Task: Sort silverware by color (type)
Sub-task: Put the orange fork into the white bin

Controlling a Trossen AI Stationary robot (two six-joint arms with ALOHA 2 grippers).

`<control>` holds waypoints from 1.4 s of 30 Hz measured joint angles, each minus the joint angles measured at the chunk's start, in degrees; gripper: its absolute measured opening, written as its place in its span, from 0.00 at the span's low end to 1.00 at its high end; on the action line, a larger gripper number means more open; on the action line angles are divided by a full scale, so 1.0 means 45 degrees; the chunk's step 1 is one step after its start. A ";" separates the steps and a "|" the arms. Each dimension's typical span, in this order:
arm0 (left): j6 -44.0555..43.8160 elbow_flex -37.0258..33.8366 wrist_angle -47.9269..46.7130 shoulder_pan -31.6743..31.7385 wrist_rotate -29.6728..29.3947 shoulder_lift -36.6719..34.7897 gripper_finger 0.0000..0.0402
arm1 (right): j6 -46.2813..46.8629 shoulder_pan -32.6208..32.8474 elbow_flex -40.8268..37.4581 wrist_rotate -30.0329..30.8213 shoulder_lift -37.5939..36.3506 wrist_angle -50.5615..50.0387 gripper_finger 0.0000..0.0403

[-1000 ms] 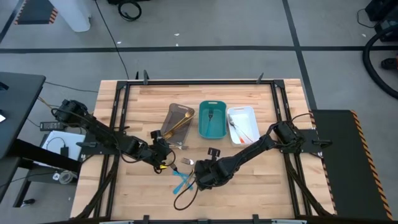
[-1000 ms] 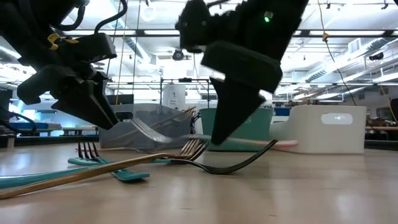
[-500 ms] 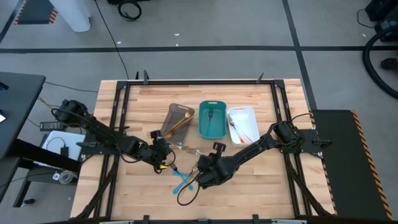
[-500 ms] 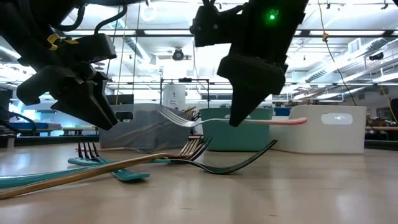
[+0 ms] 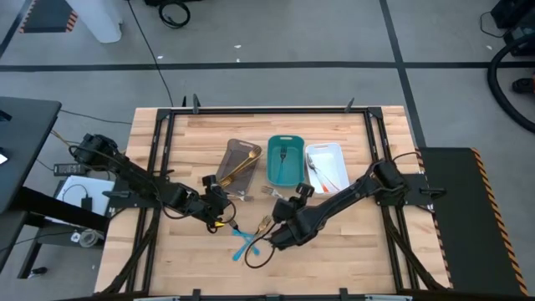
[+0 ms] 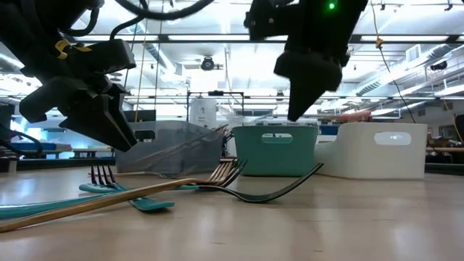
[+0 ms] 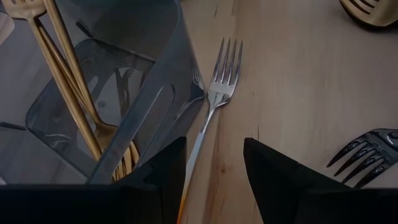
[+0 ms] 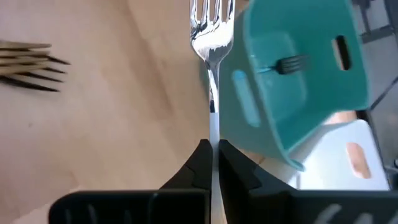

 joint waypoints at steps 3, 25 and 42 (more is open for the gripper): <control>-0.0069 0.0000 -0.0060 0.0000 0.0000 0.0000 0.42 | 0.0546 0.0000 0.0000 0.0225 -0.0359 -0.0752 0.04; -0.0098 0.0000 -0.0091 0.0000 -0.0002 0.0000 0.42 | 0.1854 -0.0468 -0.0095 0.0610 -0.0808 -0.4046 0.04; -0.0122 0.0000 -0.0152 0.0014 -0.0005 0.0000 0.42 | 0.2988 -0.1109 -0.3052 0.0854 -0.3325 -0.4066 0.04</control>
